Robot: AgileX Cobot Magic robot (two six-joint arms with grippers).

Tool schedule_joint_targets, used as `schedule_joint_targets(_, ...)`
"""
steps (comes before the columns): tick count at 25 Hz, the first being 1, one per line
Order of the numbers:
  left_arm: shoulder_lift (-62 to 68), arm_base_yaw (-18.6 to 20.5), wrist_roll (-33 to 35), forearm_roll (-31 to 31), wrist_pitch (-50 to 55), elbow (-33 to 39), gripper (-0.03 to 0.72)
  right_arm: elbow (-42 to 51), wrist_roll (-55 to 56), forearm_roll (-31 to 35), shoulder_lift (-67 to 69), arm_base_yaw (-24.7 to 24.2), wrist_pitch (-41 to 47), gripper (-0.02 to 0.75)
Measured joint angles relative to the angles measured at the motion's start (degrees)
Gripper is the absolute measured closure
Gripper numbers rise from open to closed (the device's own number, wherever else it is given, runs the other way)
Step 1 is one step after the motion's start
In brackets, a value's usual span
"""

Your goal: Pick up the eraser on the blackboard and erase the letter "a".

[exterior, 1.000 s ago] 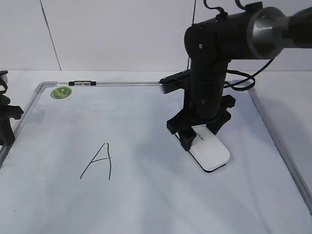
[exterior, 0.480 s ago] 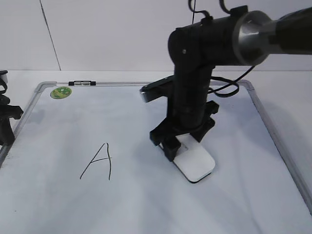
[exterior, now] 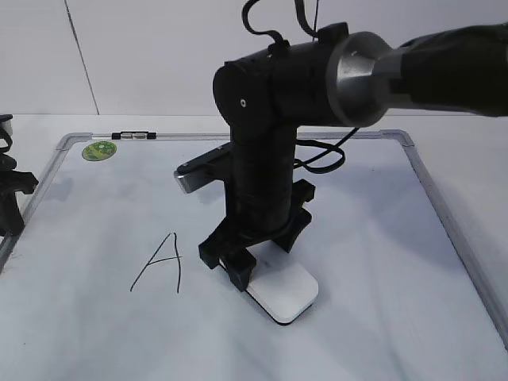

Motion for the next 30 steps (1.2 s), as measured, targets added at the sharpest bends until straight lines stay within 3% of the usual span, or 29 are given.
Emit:
schedule_joint_targets(9,0.0,0.0,0.0,0.0,-0.13,0.0,0.561,-11.69,0.0,-0.46,0.1,-1.54,2.52,0.153)
schedule_joint_targets(23,0.0,0.0,0.0,0.14,-0.13,0.0,0.54,-11.92,2.85,-2.33,-1.27,-20.67,2.83,0.154)
schedule_joint_targets(30,0.0,0.0,0.0,0.21,-0.13,0.0,0.531,-4.49,5.52,-2.47,-3.22,-25.82,2.83,0.154)
